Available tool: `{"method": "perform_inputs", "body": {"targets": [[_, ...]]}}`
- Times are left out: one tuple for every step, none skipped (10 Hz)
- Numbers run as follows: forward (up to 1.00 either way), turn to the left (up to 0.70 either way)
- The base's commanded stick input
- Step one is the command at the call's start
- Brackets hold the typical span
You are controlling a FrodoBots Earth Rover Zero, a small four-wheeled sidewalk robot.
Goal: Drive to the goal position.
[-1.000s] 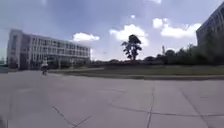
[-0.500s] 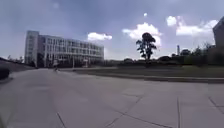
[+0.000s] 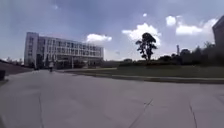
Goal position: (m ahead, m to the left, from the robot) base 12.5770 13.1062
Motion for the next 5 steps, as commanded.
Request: {"method": "perform_inputs", "body": {"targets": [[0.7, 0.0], [0.7, 0.0], [0.7, 0.22], [0.7, 0.35], [0.7, 0.01]]}}
